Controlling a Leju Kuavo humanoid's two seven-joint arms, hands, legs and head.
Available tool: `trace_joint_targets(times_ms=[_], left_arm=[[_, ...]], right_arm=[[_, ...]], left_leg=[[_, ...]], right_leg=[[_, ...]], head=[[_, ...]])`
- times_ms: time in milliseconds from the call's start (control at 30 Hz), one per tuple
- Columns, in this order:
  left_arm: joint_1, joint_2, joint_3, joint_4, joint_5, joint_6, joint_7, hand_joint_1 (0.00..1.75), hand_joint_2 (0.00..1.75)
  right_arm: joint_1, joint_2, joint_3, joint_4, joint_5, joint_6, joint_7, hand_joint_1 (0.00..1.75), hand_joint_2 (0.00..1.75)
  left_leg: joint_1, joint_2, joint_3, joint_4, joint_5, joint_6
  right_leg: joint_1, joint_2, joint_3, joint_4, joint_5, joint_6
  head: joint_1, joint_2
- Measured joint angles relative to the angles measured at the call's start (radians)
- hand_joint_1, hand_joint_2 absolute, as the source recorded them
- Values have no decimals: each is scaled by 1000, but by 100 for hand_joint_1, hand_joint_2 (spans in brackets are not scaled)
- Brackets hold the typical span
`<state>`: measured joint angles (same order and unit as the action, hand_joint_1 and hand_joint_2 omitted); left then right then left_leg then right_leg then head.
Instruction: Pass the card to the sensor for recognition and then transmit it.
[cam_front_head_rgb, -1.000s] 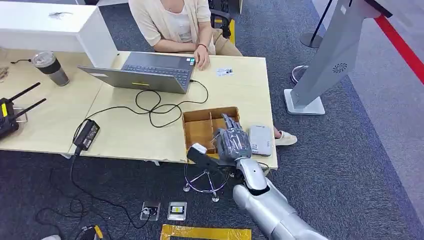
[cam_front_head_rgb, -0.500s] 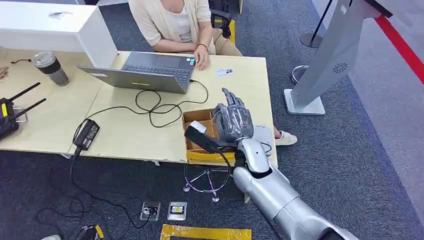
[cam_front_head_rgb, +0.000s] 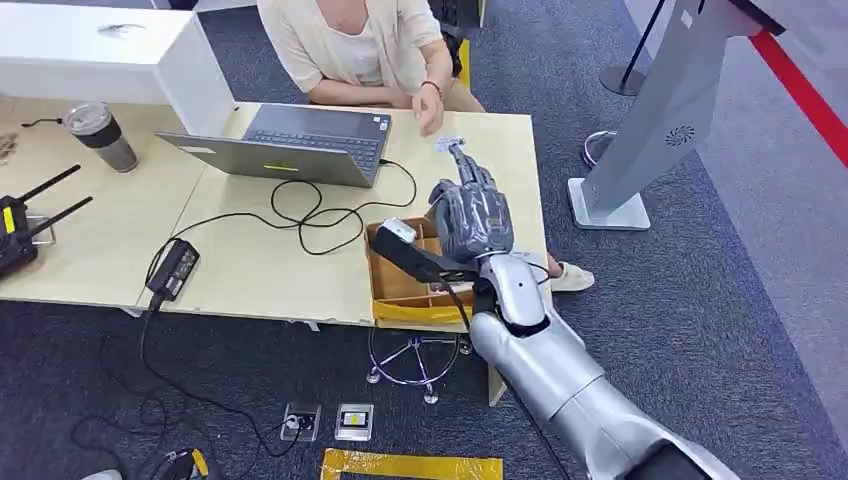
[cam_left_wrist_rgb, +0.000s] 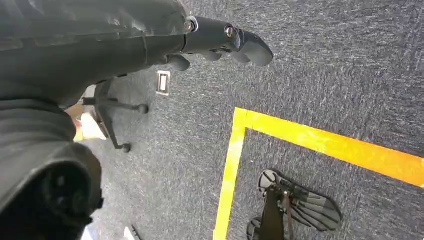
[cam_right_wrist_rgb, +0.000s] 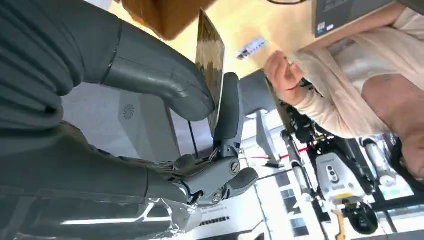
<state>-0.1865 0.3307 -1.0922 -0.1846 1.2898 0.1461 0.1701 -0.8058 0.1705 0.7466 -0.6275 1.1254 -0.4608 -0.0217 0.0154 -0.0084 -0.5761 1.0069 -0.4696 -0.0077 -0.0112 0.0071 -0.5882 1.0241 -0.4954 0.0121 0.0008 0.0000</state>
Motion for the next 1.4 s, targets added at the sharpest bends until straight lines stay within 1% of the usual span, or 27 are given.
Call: trace_joint_targets(times_ms=[167, 333, 567, 1067, 1100, 1133, 1267, 1400], left_arm=[[0, 0, 0, 0, -4, 1, 0, 0, 0], [0, 0, 0, 0, -15, 0, -4, 0, 0], [0, 1, 0, 0, -30, -36, -13, 0, 0], [1, 6, 0, 0, -26, -40, -32, 0, 0], [1, 6, 0, 0, -26, -41, -32, 0, 0], [1, 5, 0, 0, -25, -42, -32, 0, 0], [2, 6, 2, 2, -22, -45, -32, 0, 0], [3, 6, 7, 2, -22, -47, -32, 0, 0]], right_arm=[[-10, 5, -6, 1, 3, -2, -5, 175, 175], [-58, 20, -13, 12, 7, -2, -15, 175, 175], [-140, 45, -25, 53, 31, 3, 12, 175, 175], [-167, 64, -45, 97, 61, 3, 37, 175, 175], [-167, 66, -47, 99, 64, 3, 40, 9, 175], [-167, 66, -47, 102, 69, 3, 43, 0, 0], [-172, 67, -49, 117, 79, 5, 51, 0, 0], [-176, 69, -63, 132, 62, 30, 35, 0, 0]], left_leg=[[0, 0, 0, 0, 0, 0], [0, 0, 0, 0, 0, 0], [0, 0, 0, 0, 0, 0], [0, 0, 0, 0, 0, 0], [0, 0, 0, 0, 0, 0], [0, 0, 0, 0, 0, 0], [0, 0, -1, 0, 0, 0], [0, 0, -1, 0, 0, 0]], right_leg=[[0, 0, 0, 0, 0, 0], [0, 0, 0, 0, 0, 0], [0, 0, 0, 0, 0, 0], [0, 0, 0, 0, 0, 0], [0, 0, 0, 0, 0, 0], [0, 0, 0, 0, 0, 0], [0, 0, 0, 0, 0, 0], [0, 0, 0, 0, 0, 0]], head=[[0, 0], [0, 0], [0, 0], [0, 0], [0, 0], [0, 0], [0, 0], [0, 0]])
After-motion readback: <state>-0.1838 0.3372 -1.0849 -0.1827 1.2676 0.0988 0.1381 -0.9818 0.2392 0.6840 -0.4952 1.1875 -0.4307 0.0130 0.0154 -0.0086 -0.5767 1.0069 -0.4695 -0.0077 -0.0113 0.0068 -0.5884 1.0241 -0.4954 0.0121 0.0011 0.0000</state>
